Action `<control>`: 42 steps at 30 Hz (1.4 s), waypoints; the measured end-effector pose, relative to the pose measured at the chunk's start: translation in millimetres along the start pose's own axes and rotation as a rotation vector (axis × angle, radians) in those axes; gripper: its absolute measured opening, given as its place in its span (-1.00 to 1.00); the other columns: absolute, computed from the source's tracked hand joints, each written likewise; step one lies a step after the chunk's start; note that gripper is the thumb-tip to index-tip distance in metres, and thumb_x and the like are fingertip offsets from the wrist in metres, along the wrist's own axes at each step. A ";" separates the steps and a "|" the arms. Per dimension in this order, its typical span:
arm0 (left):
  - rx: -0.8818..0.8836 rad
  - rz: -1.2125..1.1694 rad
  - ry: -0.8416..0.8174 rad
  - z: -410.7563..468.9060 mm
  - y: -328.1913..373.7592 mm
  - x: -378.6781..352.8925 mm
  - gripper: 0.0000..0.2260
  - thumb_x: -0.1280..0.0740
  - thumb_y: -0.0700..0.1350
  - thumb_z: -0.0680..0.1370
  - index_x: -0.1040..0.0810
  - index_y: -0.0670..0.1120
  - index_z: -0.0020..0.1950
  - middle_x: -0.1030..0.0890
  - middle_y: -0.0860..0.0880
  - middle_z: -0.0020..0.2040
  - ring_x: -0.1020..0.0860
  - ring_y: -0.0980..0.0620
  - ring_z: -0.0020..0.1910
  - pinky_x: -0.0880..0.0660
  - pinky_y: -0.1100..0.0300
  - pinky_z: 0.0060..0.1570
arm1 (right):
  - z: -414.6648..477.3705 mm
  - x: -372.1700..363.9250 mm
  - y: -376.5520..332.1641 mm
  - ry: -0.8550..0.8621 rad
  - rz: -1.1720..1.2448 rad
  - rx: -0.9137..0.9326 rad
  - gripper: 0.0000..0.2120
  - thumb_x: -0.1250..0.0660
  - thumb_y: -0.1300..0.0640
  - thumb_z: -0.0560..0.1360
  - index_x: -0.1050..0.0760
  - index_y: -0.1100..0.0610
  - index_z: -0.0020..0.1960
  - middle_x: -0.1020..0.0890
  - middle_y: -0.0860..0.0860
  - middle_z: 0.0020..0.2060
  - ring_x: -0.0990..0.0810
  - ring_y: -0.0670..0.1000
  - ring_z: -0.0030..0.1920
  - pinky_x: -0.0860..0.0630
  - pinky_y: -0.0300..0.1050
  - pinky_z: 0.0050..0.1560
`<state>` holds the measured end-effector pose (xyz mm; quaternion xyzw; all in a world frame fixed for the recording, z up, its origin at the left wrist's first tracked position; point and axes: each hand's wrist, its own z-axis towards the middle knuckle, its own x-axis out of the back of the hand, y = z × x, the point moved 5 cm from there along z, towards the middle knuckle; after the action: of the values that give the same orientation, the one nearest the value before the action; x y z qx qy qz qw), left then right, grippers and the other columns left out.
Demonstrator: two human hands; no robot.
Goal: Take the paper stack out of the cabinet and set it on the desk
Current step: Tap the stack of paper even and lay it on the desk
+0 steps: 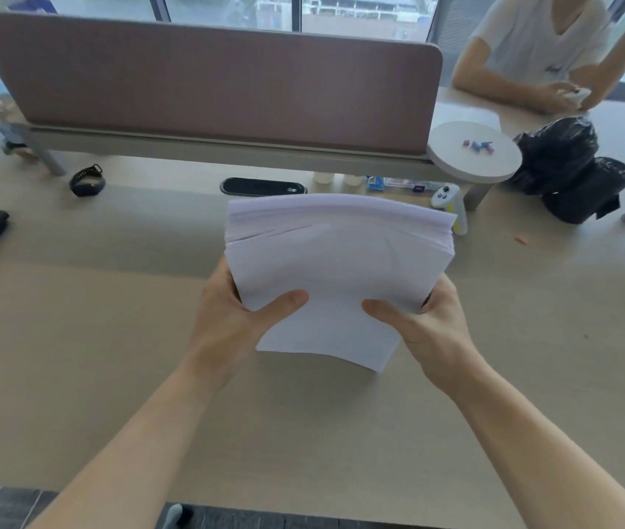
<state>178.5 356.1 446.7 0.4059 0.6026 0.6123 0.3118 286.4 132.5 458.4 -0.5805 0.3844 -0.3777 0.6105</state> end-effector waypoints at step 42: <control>-0.046 -0.220 0.062 31.1 14.1 1.4 -0.65 -0.32 -0.46 0.56 -0.67 -0.04 0.11 -0.77 0.11 -0.02 -0.72 0.14 0.02 -0.57 0.29 0.03 | 34.3 -6.8 -3.1 0.049 0.028 -0.025 -0.82 -0.36 0.35 0.31 -0.60 0.33 -0.10 -0.67 0.07 -0.23 -0.62 0.00 -0.21 -0.52 -0.14 -0.16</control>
<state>206.5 371.3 459.1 0.3109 0.6386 0.6005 0.3673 314.7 152.9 462.8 -0.5732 0.4120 -0.3786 0.5986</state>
